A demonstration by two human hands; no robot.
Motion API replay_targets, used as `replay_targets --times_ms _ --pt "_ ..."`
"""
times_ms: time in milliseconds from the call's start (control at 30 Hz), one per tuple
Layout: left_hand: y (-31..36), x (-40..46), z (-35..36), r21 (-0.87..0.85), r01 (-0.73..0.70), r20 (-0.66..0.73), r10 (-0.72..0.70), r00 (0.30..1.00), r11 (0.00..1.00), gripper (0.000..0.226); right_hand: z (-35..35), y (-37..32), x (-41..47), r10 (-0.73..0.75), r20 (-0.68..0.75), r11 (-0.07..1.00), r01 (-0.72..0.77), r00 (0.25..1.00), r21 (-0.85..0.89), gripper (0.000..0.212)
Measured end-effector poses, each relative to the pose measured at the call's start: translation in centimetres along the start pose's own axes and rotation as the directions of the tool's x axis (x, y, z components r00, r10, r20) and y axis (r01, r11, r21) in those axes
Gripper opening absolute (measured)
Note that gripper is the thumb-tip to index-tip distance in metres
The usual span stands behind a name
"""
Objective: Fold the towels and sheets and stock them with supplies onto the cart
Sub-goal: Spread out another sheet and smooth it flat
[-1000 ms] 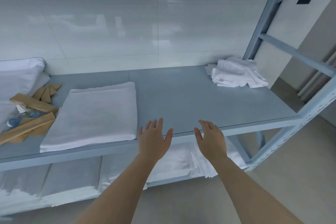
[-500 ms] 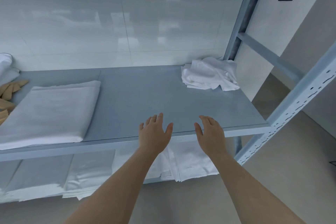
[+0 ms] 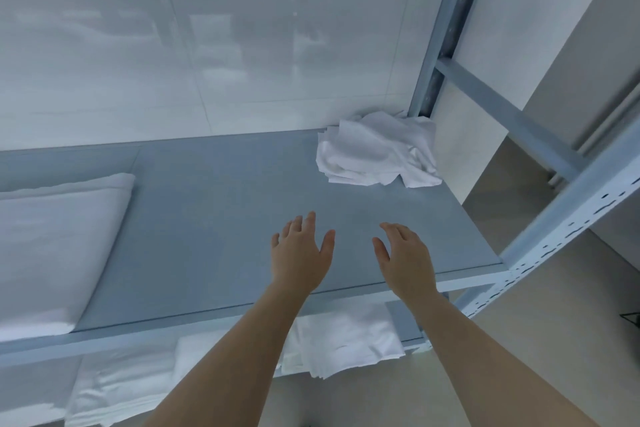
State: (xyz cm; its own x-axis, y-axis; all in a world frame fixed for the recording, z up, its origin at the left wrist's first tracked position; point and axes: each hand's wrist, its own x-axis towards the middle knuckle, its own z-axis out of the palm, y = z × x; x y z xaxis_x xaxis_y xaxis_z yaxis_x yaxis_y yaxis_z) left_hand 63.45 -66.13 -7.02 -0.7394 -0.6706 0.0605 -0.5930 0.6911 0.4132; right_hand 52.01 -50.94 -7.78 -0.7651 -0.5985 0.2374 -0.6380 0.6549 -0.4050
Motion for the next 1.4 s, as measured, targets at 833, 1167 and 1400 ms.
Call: replay_targets --times_ms 833,1167,1400 --pt "11.7 20.3 11.9 0.189 -0.206 -0.05 0.219 0.974 0.96 0.08 4.2 14.5 23.0 -0.034 -0.006 0.999 0.033 0.999 -0.039 0.08" --pt "12.9 26.2 11.1 0.401 -0.366 0.026 0.389 0.921 0.84 0.088 5.9 17.8 24.4 -0.167 -0.008 0.985 0.167 0.986 0.047 0.044" --pt "12.4 21.7 8.4 0.382 -0.43 0.099 0.426 0.899 0.818 0.036 4.4 14.8 19.8 -0.294 0.121 0.953 0.281 0.948 0.112 0.039"
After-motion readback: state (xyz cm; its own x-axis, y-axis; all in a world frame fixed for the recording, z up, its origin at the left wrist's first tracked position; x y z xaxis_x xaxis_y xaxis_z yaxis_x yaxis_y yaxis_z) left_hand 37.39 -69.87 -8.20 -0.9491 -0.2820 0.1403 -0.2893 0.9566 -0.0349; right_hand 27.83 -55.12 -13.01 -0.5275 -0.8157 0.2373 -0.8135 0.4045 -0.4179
